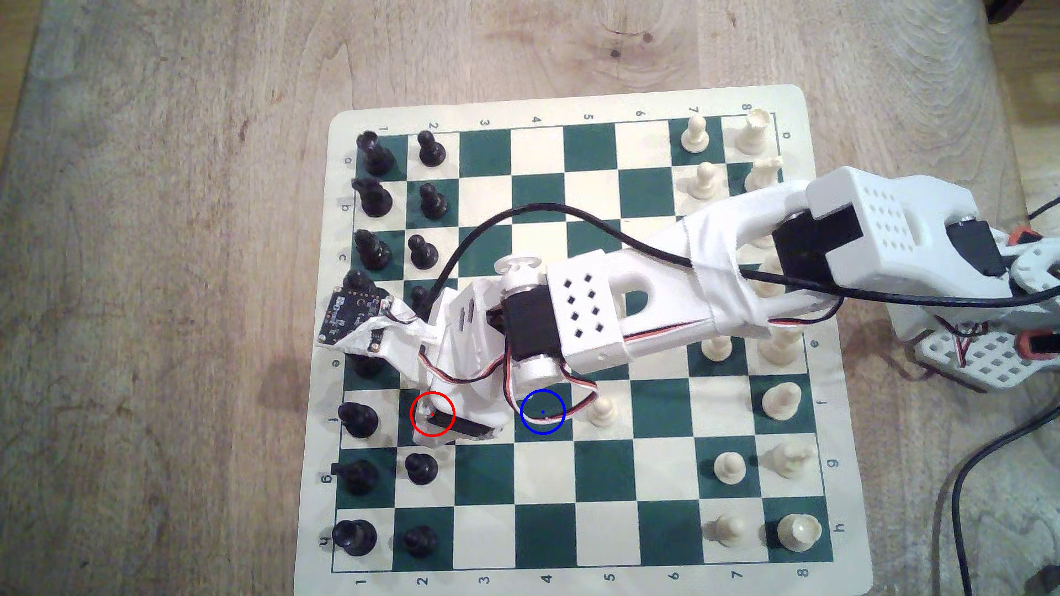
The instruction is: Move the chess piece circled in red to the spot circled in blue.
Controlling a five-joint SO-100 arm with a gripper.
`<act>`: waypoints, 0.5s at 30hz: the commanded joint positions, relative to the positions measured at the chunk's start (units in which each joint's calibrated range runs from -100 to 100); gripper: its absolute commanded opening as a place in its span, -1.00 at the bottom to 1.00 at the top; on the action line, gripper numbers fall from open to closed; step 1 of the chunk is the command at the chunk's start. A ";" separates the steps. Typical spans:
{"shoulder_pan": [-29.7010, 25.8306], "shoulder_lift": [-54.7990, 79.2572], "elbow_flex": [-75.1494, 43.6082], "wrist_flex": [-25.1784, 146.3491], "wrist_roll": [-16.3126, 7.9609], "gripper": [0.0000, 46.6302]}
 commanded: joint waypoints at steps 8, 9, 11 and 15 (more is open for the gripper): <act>0.19 -2.60 -6.48 -1.44 0.00 -0.54; 0.19 -2.69 -6.48 -1.53 0.00 -0.54; 0.27 -2.69 -6.57 -1.61 0.00 -0.55; 0.35 -2.77 -6.75 -2.02 0.00 -0.59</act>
